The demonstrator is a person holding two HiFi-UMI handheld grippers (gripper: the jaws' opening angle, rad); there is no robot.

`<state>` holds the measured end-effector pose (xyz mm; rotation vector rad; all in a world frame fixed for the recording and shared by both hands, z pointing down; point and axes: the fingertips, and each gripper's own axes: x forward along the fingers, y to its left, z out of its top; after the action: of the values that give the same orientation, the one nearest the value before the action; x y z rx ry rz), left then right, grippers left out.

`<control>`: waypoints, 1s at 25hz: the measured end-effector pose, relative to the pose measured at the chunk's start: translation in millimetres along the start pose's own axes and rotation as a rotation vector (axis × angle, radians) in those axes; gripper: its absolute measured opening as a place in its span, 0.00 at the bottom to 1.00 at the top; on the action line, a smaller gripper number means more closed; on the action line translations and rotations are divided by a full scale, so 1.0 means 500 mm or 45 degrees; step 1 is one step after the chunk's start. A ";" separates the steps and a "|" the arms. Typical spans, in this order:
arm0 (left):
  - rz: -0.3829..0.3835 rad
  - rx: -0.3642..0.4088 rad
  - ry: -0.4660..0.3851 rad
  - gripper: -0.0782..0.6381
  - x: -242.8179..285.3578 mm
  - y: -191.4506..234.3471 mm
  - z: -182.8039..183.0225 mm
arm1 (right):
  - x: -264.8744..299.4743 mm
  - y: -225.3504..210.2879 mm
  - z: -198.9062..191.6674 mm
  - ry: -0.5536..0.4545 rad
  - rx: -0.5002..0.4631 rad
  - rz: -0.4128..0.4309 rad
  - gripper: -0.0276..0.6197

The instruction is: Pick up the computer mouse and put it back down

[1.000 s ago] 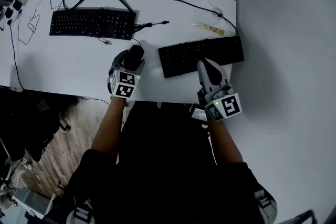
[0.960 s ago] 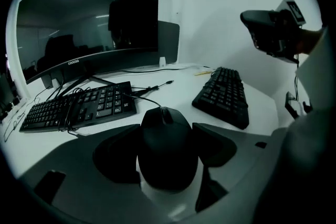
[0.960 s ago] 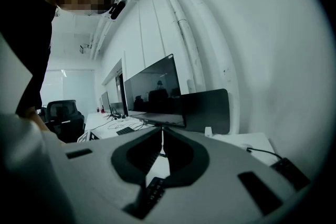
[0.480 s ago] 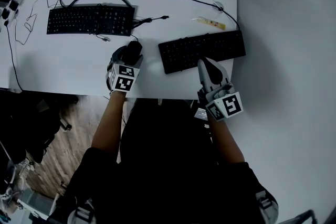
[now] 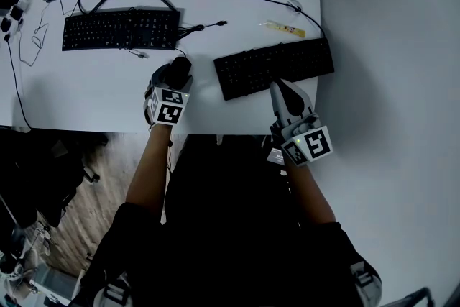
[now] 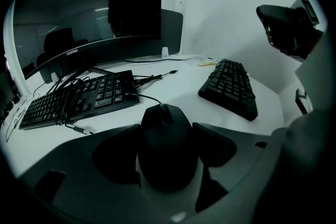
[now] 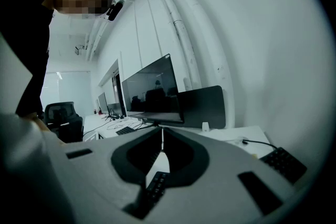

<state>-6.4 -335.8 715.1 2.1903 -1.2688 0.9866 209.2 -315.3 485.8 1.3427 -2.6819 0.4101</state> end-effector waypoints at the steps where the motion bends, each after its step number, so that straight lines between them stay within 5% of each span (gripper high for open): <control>1: 0.006 0.012 -0.001 0.54 0.001 0.001 0.001 | -0.001 0.001 0.000 -0.002 0.000 0.001 0.06; 6: -0.007 0.058 -0.027 0.54 -0.017 0.001 0.012 | -0.014 0.004 0.006 -0.037 0.000 0.006 0.06; 14: 0.025 -0.036 -0.367 0.54 -0.183 0.008 0.149 | -0.060 -0.001 0.041 -0.134 -0.027 0.036 0.06; 20: -0.029 -0.138 -0.667 0.38 -0.351 -0.049 0.257 | -0.129 0.003 0.081 -0.221 -0.076 0.070 0.06; 25: -0.017 -0.120 -0.886 0.27 -0.494 -0.118 0.315 | -0.210 0.012 0.122 -0.304 -0.106 0.086 0.06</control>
<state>20.7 -269.3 424.9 2.5534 -1.5294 0.1256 268.8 -249.0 402.9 1.3586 -2.9056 0.1504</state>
